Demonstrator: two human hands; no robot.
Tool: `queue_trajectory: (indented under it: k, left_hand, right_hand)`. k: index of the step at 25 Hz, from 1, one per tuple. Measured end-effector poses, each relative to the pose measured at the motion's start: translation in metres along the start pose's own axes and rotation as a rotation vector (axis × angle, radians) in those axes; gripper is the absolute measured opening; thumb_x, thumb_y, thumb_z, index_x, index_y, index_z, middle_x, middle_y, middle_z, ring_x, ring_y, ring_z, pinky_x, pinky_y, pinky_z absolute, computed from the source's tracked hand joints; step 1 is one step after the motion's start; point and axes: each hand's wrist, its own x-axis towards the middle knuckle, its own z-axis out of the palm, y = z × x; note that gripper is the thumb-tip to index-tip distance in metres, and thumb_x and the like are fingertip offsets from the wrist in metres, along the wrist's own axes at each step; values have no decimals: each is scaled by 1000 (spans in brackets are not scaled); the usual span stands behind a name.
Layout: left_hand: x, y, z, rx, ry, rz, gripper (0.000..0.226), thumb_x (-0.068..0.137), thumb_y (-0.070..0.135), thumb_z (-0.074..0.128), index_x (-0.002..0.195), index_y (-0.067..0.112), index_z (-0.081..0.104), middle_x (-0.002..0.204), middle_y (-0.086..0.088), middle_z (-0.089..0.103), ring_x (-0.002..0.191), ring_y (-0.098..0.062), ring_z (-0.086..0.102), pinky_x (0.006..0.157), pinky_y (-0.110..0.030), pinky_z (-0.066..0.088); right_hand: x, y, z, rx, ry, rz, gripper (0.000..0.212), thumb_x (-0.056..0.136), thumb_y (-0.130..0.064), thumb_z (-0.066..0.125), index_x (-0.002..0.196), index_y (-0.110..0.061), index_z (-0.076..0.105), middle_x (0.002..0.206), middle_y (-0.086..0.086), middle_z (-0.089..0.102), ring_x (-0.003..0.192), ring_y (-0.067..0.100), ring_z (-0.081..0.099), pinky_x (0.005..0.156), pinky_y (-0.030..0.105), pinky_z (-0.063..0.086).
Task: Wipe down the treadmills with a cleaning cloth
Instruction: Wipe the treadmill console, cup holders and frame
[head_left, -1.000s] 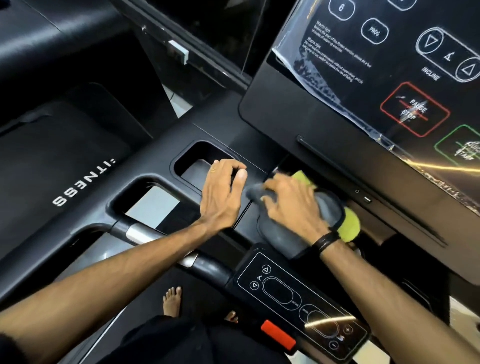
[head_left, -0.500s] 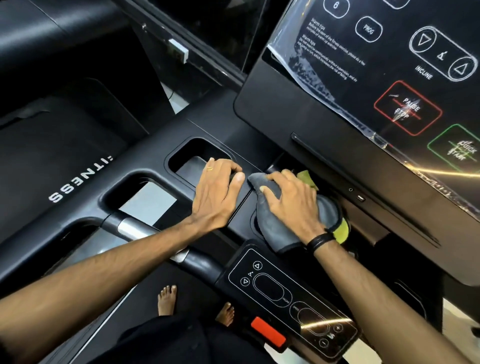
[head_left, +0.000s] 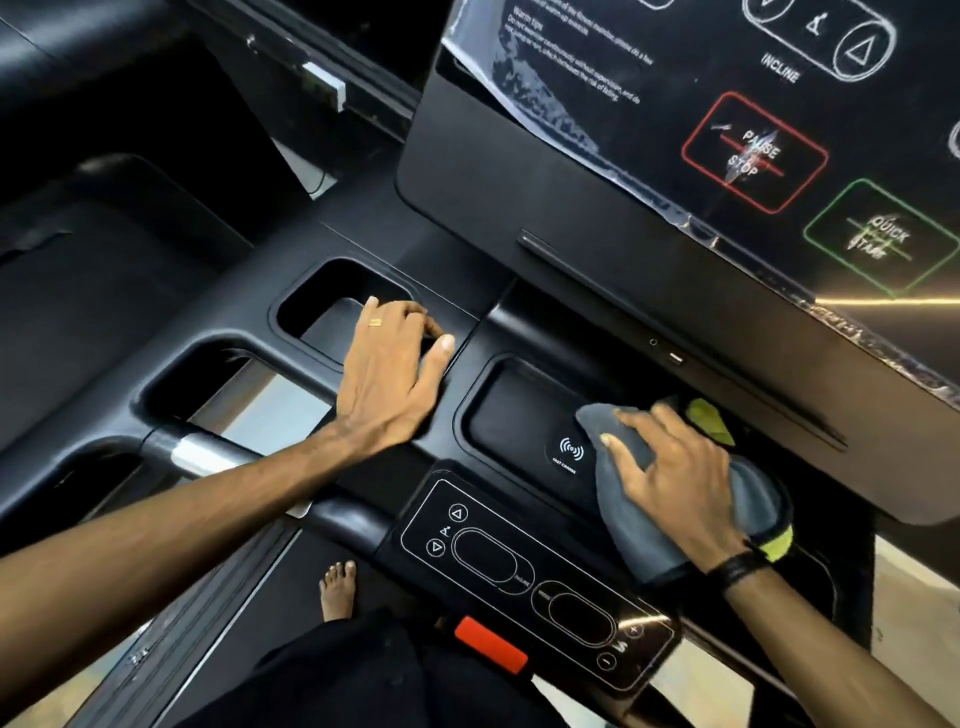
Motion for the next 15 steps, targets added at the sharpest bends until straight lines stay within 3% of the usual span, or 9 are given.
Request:
queue_trajectory:
  k: [4,8,10,12,15]
  left_hand:
    - [1,0,2,24,-17,1,45,101,46,33,98,10,60,108,-5,57,109,-24,51,119,-42,17]
    - [1,-1,1,47,-42,17,48,101,48,31,99,11,60,110,-5,57,112,-22,50,119,-47,19]
    - [1,-2,1,66,-56,22,49,101,48,29,100,11,61,112,-5,57,116,-22,51,119,-49,18]
    - [1,-4,2,71,-58,19,50,102,49,27,101,12,61,115,-4,58,118,-22,50,120,-49,17]
    - [1,-5,3,63,-49,4,49,102,50,27,101,13,60,115,-3,57,116,-21,50,119,-48,17]
  right_hand:
    - [35,-47,6,38,2,-33,18,87,-34,70,99,-20,69,91,3,61,74,31,65,53,38,45]
    - [72,-104,8,88,-72,-102,14,86,-30,69,89,-16,66,88,4,61,71,31,64,54,36,40]
    - [62,-103,1,167,-167,-211,16,88,-32,67,90,-16,66,87,2,59,69,32,63,54,34,34]
    - [41,-89,-8,237,-293,-320,20,89,-37,64,98,-21,69,88,-2,59,72,31,63,56,34,37]
    - [41,-80,-15,266,-350,-346,19,86,-39,68,98,-24,72,85,-6,61,72,27,63,56,30,36]
